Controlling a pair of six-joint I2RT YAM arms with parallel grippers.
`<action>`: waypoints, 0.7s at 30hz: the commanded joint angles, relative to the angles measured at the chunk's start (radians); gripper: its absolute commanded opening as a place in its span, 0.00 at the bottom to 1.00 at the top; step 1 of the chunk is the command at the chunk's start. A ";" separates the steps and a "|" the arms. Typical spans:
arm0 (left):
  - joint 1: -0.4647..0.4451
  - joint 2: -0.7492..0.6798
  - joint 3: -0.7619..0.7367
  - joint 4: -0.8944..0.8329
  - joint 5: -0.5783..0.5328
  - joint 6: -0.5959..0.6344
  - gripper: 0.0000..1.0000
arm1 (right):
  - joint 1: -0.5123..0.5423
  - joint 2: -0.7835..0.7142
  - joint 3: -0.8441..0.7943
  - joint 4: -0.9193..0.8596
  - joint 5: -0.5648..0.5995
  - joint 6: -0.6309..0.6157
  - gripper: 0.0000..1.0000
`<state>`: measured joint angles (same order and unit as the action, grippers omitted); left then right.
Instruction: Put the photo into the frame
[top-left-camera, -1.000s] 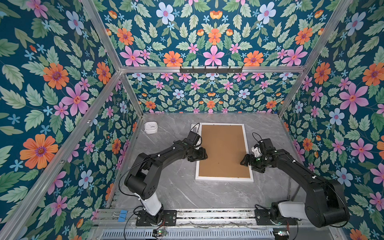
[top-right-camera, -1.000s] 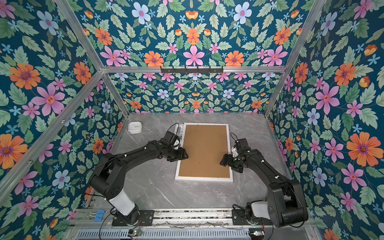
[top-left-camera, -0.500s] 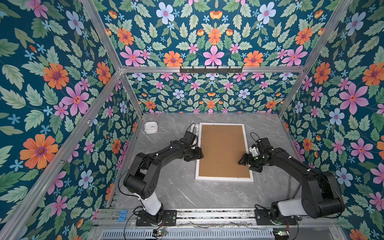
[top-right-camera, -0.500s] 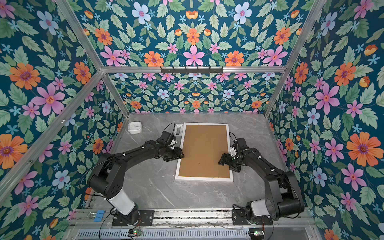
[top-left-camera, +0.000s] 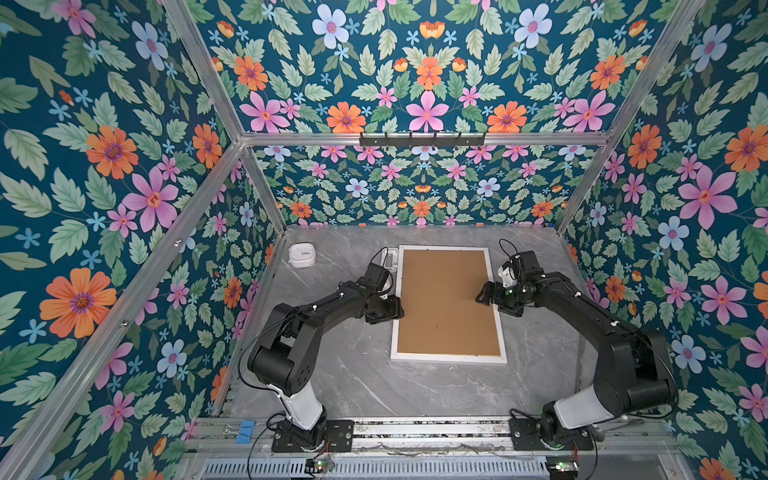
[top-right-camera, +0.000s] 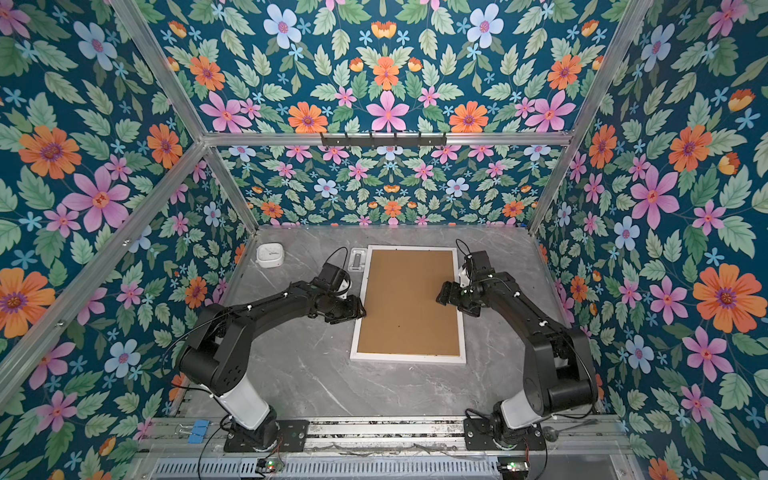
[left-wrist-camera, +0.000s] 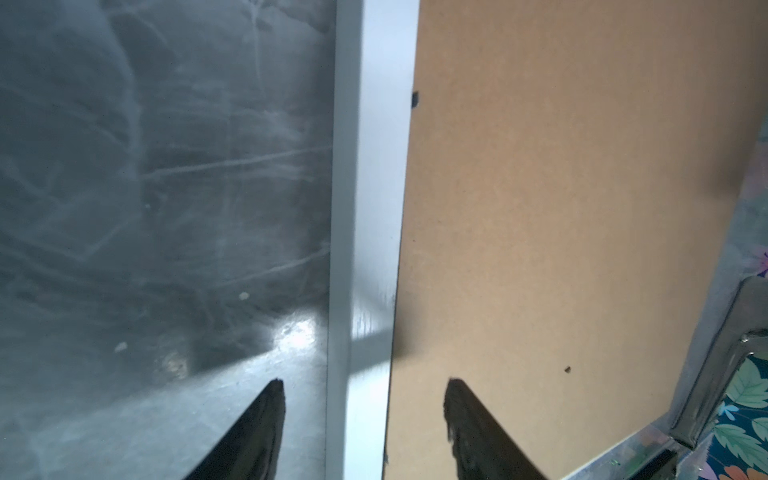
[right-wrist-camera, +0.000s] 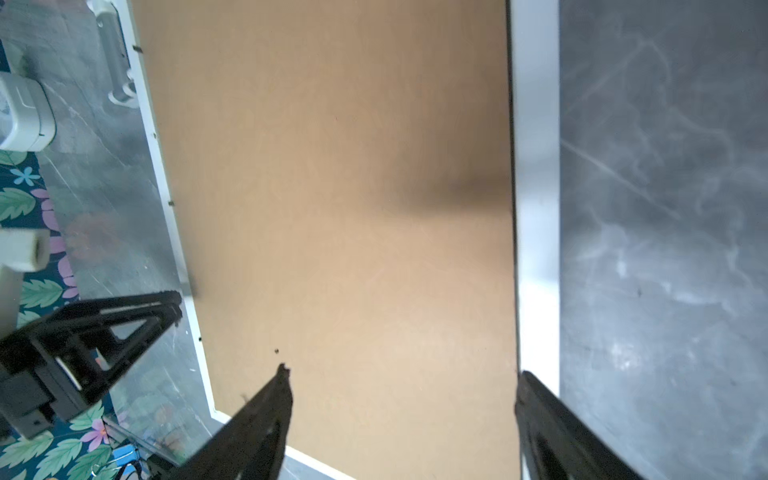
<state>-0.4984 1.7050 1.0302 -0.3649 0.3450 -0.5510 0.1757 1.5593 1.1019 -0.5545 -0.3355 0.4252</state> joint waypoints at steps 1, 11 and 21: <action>0.000 0.001 -0.002 0.001 0.004 0.008 0.64 | 0.001 0.083 0.097 0.065 0.021 0.002 0.84; 0.000 -0.018 -0.020 0.003 0.003 0.000 0.64 | 0.001 0.454 0.523 0.014 0.035 -0.033 0.84; 0.000 -0.034 -0.030 0.000 0.003 -0.004 0.64 | 0.001 0.691 0.795 -0.078 0.061 -0.060 0.84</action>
<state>-0.4984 1.6798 1.0031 -0.3656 0.3458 -0.5518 0.1757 2.2230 1.8633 -0.5770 -0.2913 0.3897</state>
